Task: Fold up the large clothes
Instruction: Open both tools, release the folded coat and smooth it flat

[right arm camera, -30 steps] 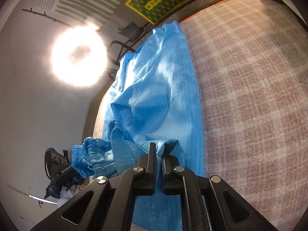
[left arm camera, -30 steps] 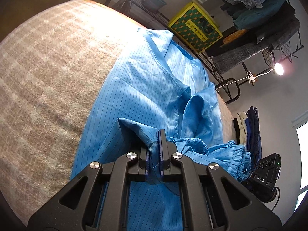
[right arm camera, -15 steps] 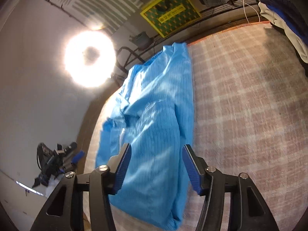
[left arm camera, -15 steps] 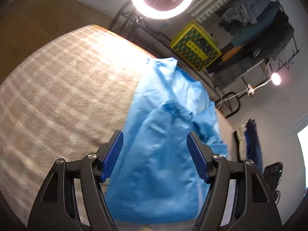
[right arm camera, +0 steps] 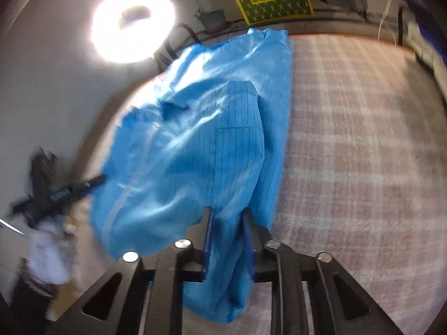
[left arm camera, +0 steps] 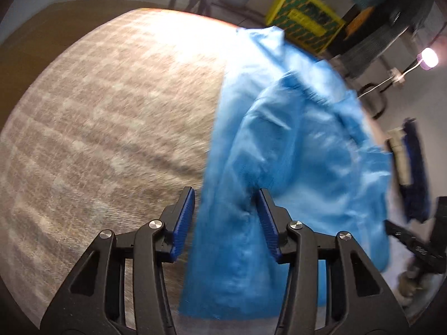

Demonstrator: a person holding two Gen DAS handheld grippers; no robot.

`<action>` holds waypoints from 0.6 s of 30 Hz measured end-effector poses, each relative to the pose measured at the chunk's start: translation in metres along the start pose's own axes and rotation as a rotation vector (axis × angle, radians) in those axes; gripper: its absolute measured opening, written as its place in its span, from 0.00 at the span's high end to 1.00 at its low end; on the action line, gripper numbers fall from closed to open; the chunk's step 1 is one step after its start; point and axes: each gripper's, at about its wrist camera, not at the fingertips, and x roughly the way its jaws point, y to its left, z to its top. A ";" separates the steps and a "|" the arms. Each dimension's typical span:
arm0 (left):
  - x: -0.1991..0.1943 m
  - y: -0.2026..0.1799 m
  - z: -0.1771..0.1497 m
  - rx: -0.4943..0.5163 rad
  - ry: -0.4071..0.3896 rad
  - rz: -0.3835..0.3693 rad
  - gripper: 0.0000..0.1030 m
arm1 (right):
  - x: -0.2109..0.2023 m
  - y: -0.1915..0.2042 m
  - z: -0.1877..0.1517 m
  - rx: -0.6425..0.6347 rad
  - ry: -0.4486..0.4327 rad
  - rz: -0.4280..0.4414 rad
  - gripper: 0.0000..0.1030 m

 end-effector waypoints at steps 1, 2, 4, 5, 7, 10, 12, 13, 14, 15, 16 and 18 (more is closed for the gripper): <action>0.001 -0.004 -0.002 0.029 -0.011 0.036 0.54 | 0.004 0.004 -0.001 -0.026 0.012 -0.046 0.84; 0.001 -0.008 -0.003 0.062 -0.014 0.062 0.54 | 0.009 0.004 -0.002 -0.043 0.022 -0.074 0.85; -0.003 -0.010 -0.004 0.065 -0.028 0.098 0.55 | 0.009 0.010 -0.003 -0.078 0.019 -0.116 0.87; -0.008 -0.009 -0.004 0.053 -0.047 0.092 0.55 | 0.006 0.012 -0.002 -0.089 0.016 -0.132 0.86; -0.019 -0.011 -0.002 0.053 -0.087 0.069 0.56 | -0.005 0.016 0.000 -0.101 -0.027 -0.161 0.79; -0.034 -0.025 0.003 0.103 -0.141 -0.020 0.56 | -0.028 0.029 0.006 -0.130 -0.136 -0.117 0.76; -0.037 -0.037 0.004 0.143 -0.156 -0.062 0.56 | -0.037 0.040 0.008 -0.169 -0.184 -0.074 0.69; -0.036 -0.043 0.005 0.158 -0.167 -0.060 0.56 | -0.036 0.046 0.009 -0.189 -0.192 -0.059 0.68; -0.033 -0.049 0.010 0.166 -0.172 -0.059 0.56 | -0.033 0.054 0.010 -0.218 -0.196 -0.052 0.68; -0.029 -0.051 0.011 0.164 -0.168 -0.065 0.56 | -0.027 0.061 0.010 -0.247 -0.195 -0.058 0.68; -0.024 -0.053 0.013 0.157 -0.157 -0.073 0.56 | -0.020 0.067 0.012 -0.268 -0.189 -0.065 0.68; -0.012 -0.052 0.018 0.139 -0.143 -0.088 0.56 | -0.004 0.078 0.016 -0.318 -0.168 -0.100 0.68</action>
